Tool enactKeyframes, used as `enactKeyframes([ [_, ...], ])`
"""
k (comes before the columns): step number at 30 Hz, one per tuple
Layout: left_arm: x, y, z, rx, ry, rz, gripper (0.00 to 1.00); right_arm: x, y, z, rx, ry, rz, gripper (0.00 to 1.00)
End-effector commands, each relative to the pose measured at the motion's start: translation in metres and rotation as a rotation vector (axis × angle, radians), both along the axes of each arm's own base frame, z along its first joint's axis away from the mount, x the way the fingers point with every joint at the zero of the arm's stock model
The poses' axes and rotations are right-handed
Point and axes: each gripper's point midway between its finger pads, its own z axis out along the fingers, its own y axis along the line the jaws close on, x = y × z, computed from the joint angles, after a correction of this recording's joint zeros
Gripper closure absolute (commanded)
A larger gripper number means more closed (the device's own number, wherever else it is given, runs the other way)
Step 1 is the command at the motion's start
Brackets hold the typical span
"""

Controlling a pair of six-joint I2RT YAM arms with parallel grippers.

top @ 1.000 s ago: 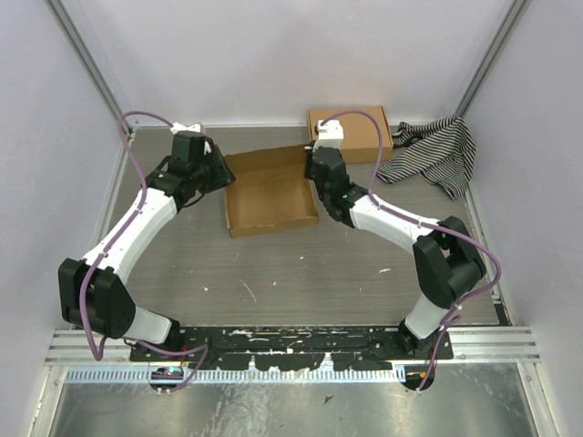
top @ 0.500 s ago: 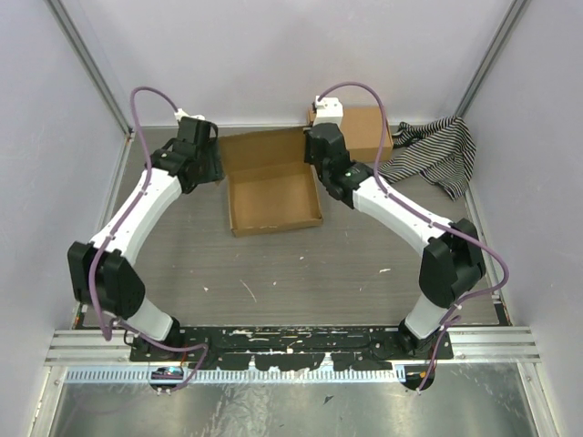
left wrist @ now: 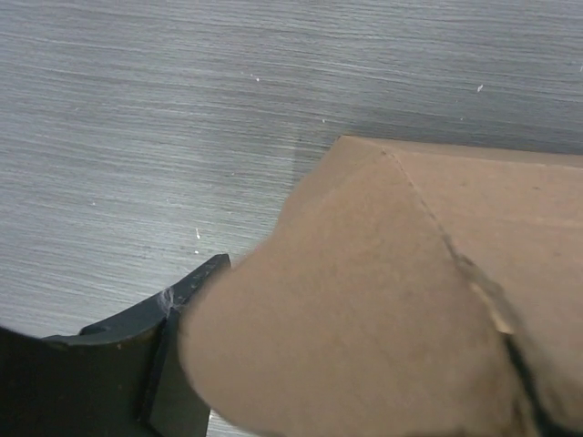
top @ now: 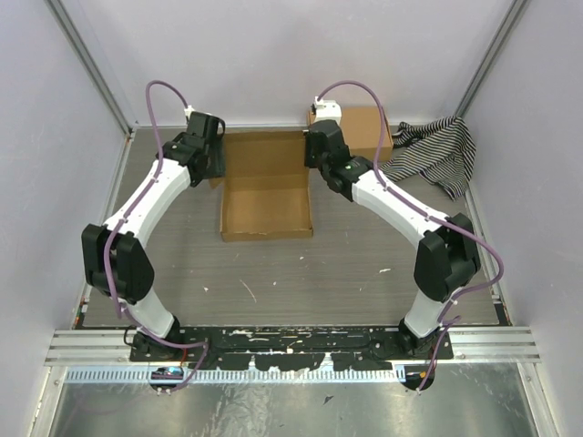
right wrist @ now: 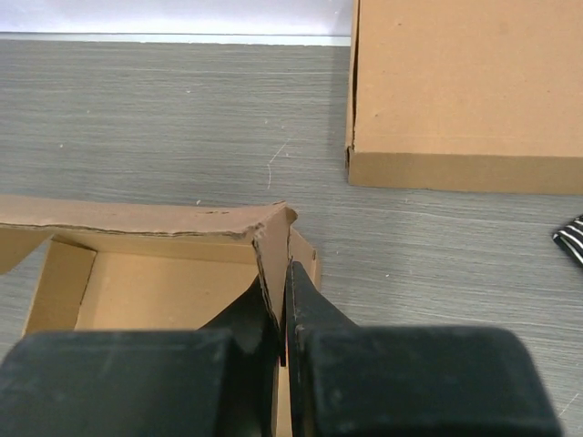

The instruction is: Fold the paper box

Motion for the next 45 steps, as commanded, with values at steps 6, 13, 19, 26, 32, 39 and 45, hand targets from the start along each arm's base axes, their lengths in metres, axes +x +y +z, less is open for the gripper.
enactKeyframes([
  [6, -0.004, 0.005, 0.034, -0.019, -0.199, -0.043, 0.31, 0.012, 0.006, 0.038, 0.123, 0.021, 0.045, 0.97],
  [13, 0.005, 0.002, 0.038, -0.038, -0.239, -0.065, 0.37, 0.013, 0.009, 0.036, 0.151, 0.079, 0.090, 0.97],
  [19, 0.007, -0.004, 0.045, -0.066, -0.238, -0.078, 0.83, 0.013, 0.011, 0.030, 0.150, 0.102, 0.092, 0.97],
  [26, -0.004, -0.021, 0.039, -0.187, -0.157, -0.067, 1.00, 0.013, 0.011, 0.023, 0.143, 0.114, 0.056, 0.97],
  [32, -0.005, -0.020, 0.009, -0.190, -0.109, -0.037, 1.00, 0.020, 0.005, 0.015, 0.127, 0.063, -0.007, 0.97],
  [39, 0.009, -0.021, -0.001, -0.182, -0.133, -0.035, 1.00, 0.036, -0.001, 0.006, 0.156, -0.102, -0.066, 0.98],
  [45, 0.031, -0.024, 0.010, -0.158, -0.165, -0.038, 0.93, 0.052, 0.004, 0.016, 0.187, -0.224, -0.111, 0.98],
])
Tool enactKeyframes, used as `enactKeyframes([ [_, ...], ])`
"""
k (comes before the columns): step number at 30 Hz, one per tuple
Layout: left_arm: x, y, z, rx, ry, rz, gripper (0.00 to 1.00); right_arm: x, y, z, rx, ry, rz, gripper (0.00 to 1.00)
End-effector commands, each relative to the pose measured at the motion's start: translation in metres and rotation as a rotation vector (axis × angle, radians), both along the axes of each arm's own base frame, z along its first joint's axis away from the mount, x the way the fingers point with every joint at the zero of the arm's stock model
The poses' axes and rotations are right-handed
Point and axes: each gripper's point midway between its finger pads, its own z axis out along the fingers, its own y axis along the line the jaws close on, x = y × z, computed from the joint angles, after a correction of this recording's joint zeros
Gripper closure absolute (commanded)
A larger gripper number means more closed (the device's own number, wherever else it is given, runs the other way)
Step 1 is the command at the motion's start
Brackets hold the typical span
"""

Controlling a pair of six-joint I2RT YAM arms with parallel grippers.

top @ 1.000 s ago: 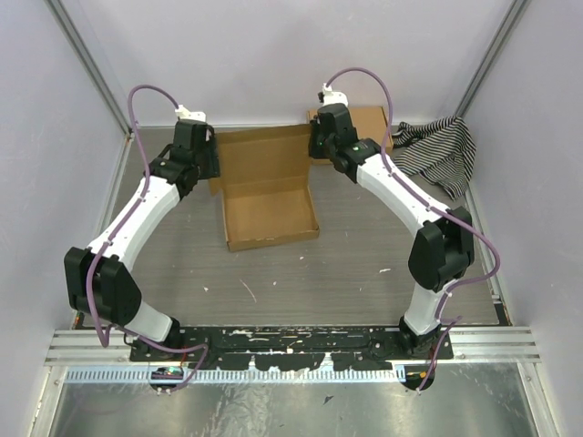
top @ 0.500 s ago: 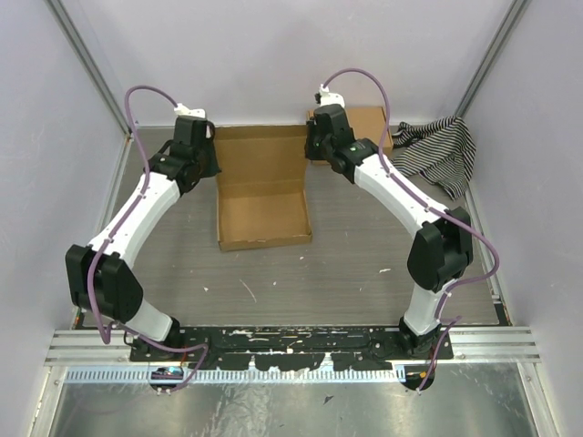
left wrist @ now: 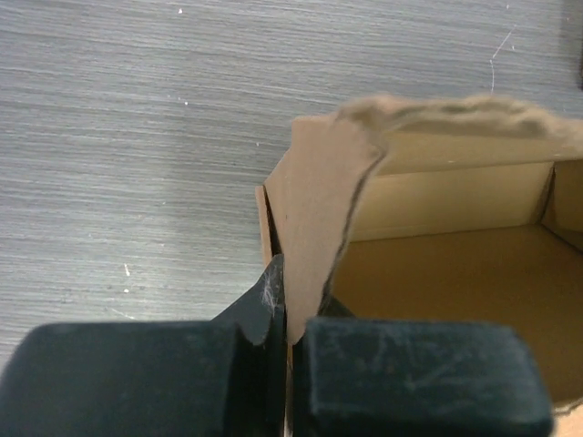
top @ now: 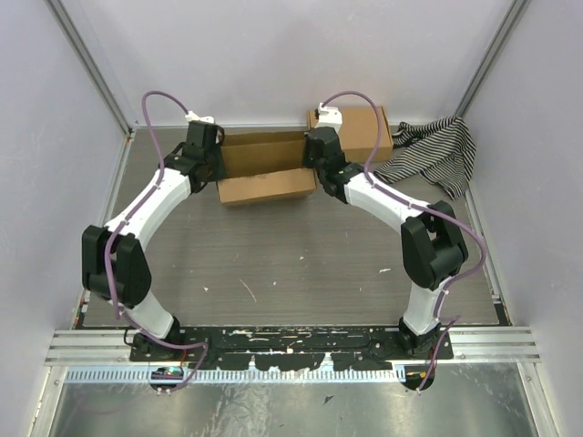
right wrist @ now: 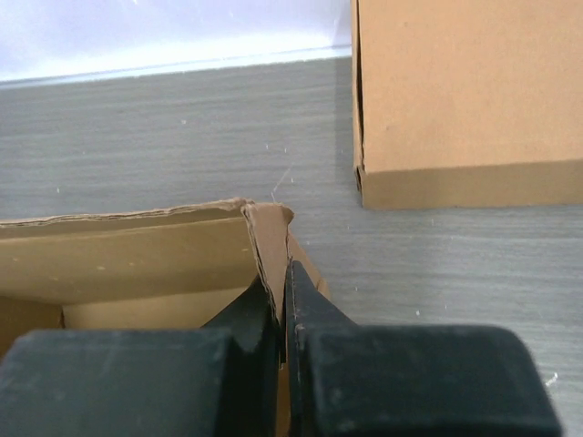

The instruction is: Fold the paper box

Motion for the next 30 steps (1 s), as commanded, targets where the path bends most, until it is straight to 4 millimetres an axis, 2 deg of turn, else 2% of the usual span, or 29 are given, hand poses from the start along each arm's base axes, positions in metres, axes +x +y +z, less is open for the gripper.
enactKeyframes([
  [1, 0.024, 0.000, 0.024, 0.005, -0.069, 0.010, 0.92, 0.023, 0.003, 0.057, 0.085, -0.230, -0.083, 0.97],
  [9, 0.030, -0.003, 0.046, -0.005, -0.133, -0.009, 0.90, 0.019, 0.019, 0.086, 0.095, -0.331, -0.067, 0.98],
  [11, 0.030, -0.002, 0.048, -0.006, -0.148, -0.008, 0.90, 0.019, 0.023, 0.084, 0.088, -0.330, -0.062, 0.98],
  [14, 0.028, 0.000, 0.038, 0.007, -0.136, -0.010, 0.89, 0.014, 0.026, 0.073, 0.078, -0.309, -0.053, 0.98],
  [20, 0.008, 0.006, 0.010, 0.014, -0.064, 0.010, 0.84, -0.015, 0.020, 0.039, 0.041, -0.250, -0.054, 0.98],
  [25, -0.020, 0.022, 0.005, 0.037, -0.032, 0.057, 0.53, -0.044, 0.009, 0.024, 0.021, -0.197, -0.061, 0.94],
  [26, -0.027, 0.025, 0.006, 0.041, -0.028, 0.061, 0.50, -0.049, 0.007, 0.022, 0.016, -0.186, -0.061, 0.93],
  [28, -0.040, 0.030, 0.008, 0.047, -0.015, 0.065, 0.44, -0.059, 0.003, 0.021, 0.009, -0.166, -0.052, 0.82],
  [30, -0.055, 0.035, 0.010, 0.047, 0.002, 0.073, 0.39, -0.069, 0.000, 0.022, -0.004, -0.142, -0.046, 0.66],
])
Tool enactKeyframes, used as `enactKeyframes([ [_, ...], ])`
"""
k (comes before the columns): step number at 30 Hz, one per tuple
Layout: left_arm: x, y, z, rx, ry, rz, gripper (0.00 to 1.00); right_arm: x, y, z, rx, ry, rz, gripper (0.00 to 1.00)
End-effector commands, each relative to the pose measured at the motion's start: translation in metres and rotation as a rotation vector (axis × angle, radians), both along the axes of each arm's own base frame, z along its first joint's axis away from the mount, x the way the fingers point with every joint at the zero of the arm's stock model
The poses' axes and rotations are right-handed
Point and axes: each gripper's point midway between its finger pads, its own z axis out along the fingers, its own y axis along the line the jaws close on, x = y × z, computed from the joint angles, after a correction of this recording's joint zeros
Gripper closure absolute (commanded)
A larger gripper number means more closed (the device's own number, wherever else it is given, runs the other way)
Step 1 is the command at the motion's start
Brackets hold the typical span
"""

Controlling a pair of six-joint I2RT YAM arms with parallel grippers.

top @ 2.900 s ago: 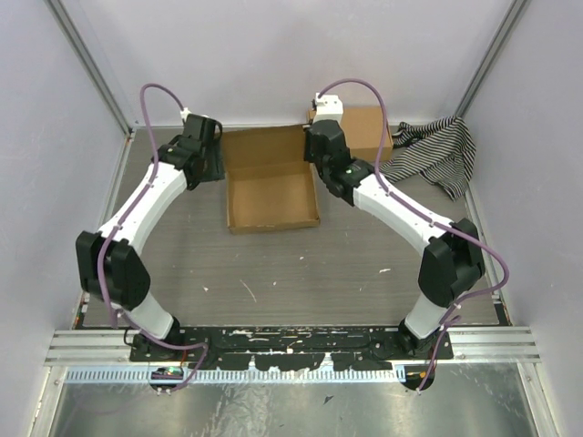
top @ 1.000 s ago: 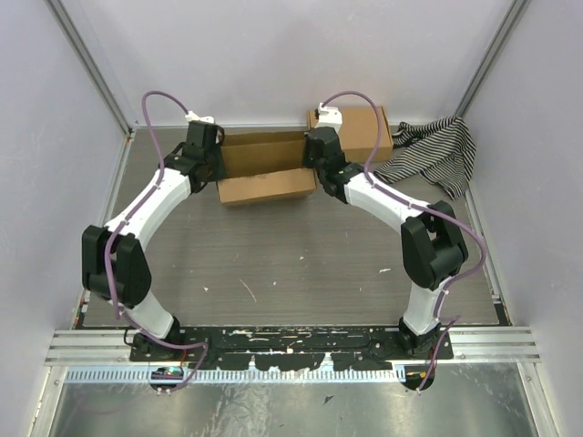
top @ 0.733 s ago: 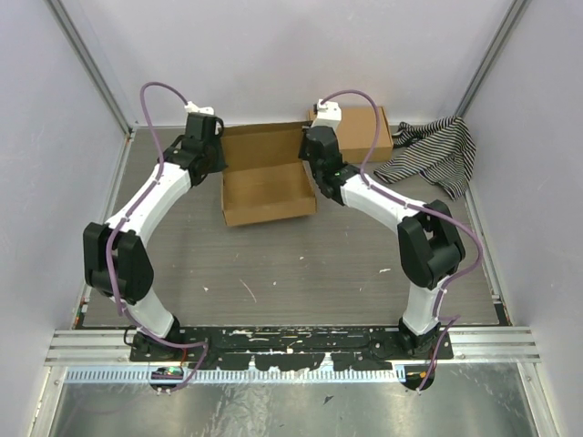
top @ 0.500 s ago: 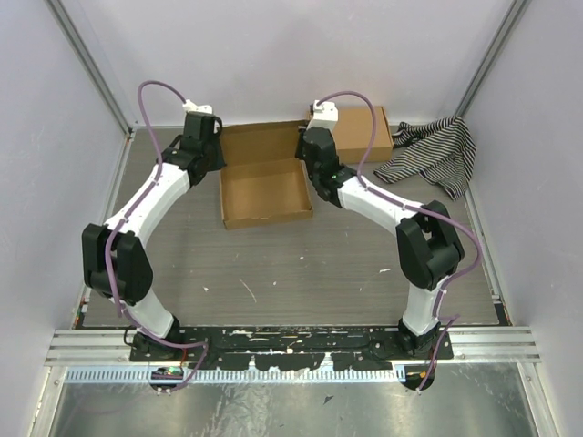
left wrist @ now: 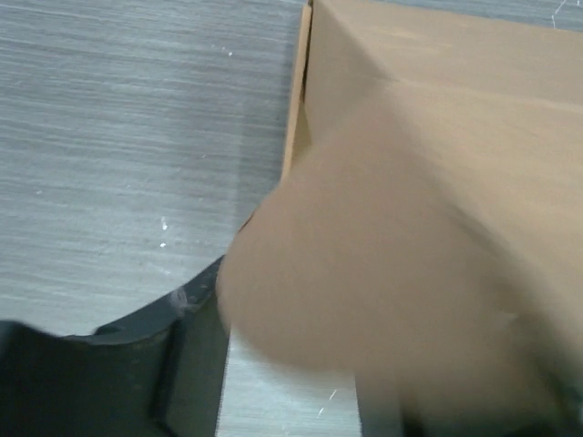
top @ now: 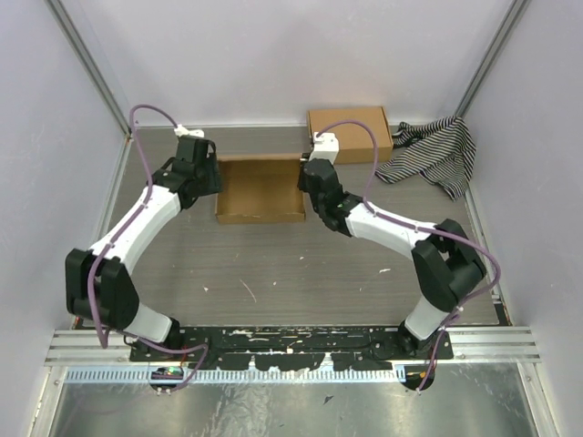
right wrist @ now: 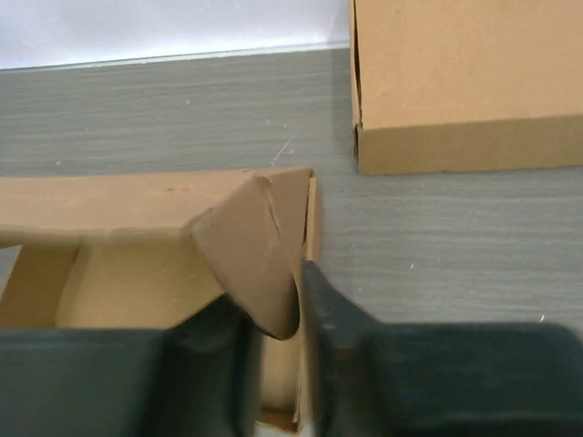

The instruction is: Fold the paper box

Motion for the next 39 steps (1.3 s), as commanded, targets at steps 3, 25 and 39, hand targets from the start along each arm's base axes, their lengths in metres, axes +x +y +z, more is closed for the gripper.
enactKeyframes([
  [3, -0.051, 0.019, 0.026, -0.016, 0.004, 0.052, 0.37, -0.038, -0.020, 0.035, 0.031, 0.029, -0.010, 0.47],
  [25, -0.031, -0.005, 0.025, -0.112, 0.108, -0.038, 0.22, -0.030, -0.024, 0.020, 0.161, 0.507, 0.244, 0.18],
  [39, -0.002, -0.019, -0.081, -0.175, 0.352, -0.039, 0.27, -0.012, 0.015, -0.103, 0.142, 0.813, 0.317, 0.32],
])
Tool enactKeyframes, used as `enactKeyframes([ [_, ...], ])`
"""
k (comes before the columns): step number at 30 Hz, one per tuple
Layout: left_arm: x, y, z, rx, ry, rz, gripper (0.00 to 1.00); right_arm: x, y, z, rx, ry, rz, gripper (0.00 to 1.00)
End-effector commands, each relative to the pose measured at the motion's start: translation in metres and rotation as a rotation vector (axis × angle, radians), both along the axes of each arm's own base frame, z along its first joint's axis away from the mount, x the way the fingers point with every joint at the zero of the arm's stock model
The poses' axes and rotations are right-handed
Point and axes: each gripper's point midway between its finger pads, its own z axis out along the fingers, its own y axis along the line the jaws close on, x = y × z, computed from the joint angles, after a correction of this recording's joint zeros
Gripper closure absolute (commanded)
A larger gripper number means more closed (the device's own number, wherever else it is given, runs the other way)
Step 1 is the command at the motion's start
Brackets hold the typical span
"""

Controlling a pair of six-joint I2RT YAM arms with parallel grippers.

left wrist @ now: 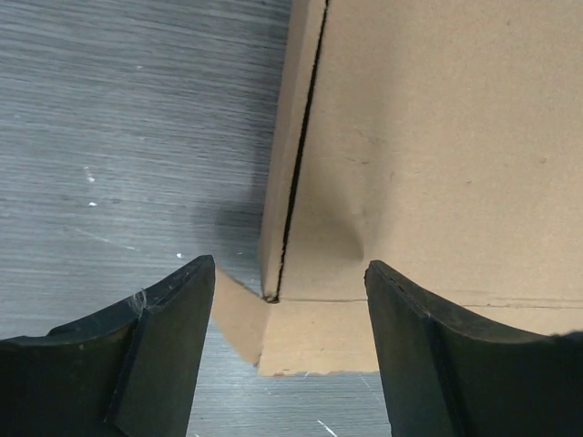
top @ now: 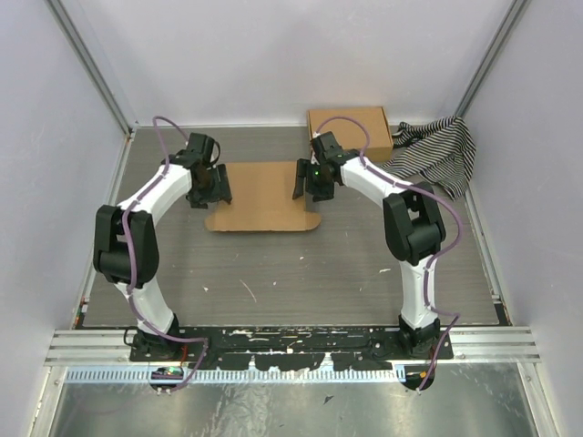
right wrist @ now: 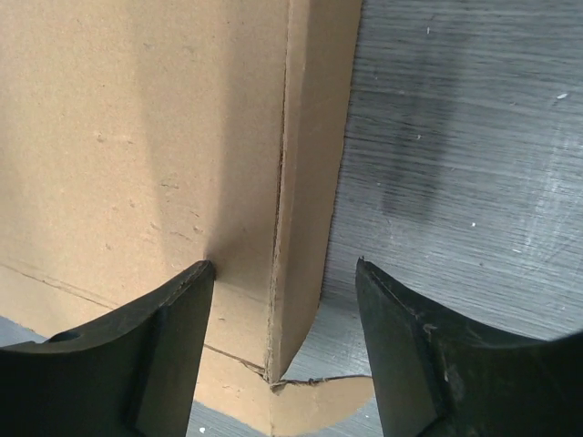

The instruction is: Fold the paper box

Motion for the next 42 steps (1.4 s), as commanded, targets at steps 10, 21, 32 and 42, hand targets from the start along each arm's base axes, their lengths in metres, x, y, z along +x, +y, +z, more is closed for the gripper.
enactKeyframes([
  [10, -0.013, -0.004, 0.012, -0.053, -0.036, -0.009, 0.25, 0.012, -0.003, 0.056, 0.001, -0.143, -0.005, 0.29],
  [21, -0.061, 0.030, 0.034, -0.001, -0.009, 0.052, 0.13, -0.032, -0.015, 0.112, 0.058, -0.142, 0.002, 0.06],
  [32, -0.049, 0.022, 0.005, -0.027, 0.006, 0.032, 0.19, -0.068, 0.003, 0.058, 0.007, -0.137, 0.022, 0.13],
  [42, -0.049, 0.007, -0.021, -0.090, 0.073, 0.008, 0.25, -0.070, 0.012, 0.017, -0.047, -0.098, 0.044, 0.16],
])
